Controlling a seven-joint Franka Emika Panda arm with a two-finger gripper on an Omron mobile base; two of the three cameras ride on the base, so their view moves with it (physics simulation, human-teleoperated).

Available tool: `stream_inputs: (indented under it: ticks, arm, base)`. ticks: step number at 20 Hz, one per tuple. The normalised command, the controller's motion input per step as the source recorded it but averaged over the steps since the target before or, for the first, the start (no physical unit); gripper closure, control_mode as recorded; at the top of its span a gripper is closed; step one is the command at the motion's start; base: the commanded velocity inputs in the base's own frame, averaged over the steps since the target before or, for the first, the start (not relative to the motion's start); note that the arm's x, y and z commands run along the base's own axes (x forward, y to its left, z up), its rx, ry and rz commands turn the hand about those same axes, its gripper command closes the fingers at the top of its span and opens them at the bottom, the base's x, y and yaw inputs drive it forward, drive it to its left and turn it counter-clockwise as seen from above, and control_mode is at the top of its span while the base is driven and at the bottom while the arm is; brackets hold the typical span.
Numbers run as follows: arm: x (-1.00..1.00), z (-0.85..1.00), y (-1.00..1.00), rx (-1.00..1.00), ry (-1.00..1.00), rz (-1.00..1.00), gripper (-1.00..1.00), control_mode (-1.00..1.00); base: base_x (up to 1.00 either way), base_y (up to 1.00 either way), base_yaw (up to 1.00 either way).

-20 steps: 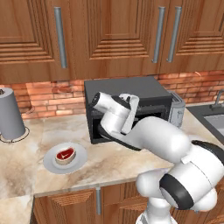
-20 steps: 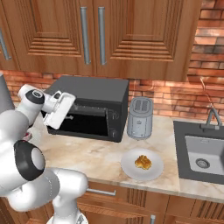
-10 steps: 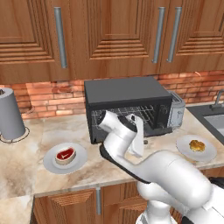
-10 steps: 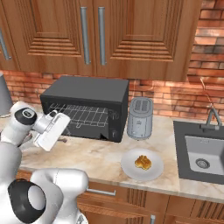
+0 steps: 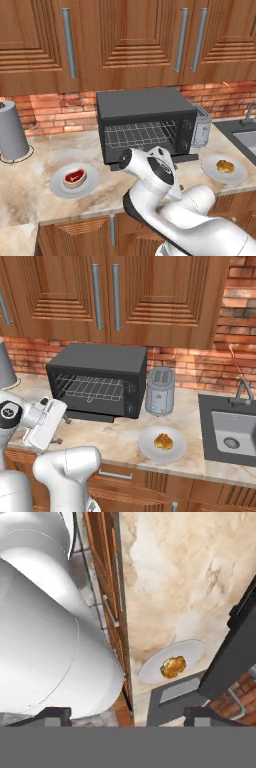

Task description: Open the toaster oven door. Place the bread on the top rack in the toaster oven and place the steak on the bottom rack.

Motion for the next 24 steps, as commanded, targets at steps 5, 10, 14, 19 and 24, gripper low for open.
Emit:
stream_inputs:
  ticks: [5, 10, 14, 19, 24]
  arm:
    - [0.63, 1.00, 0.22, 0.04, -0.03, 0.11, -1.00, -1.00]
    - [1.00, 0.92, 0.28, 0.10, 0.23, 0.04, -1.00, -1.00]
    - [1.00, -0.39, 0.01, -0.03, 0.65, 0.11, -1.00, -1.00]
    - [0.72, -1.00, 0.01, -0.07, 0.55, 0.21, -1.00, -1.00]
    - [-0.22, -1.00, 0.00, -0.05, 0.33, 0.46, -1.00, -1.00]
  base:
    - [0.00, 0.00, 0.00]
    - [0.00, 0.00, 0.00]
    - [0.00, 0.00, 0.00]
    - [0.00, 0.00, 0.00]
    - [0.00, 0.00, 0.00]
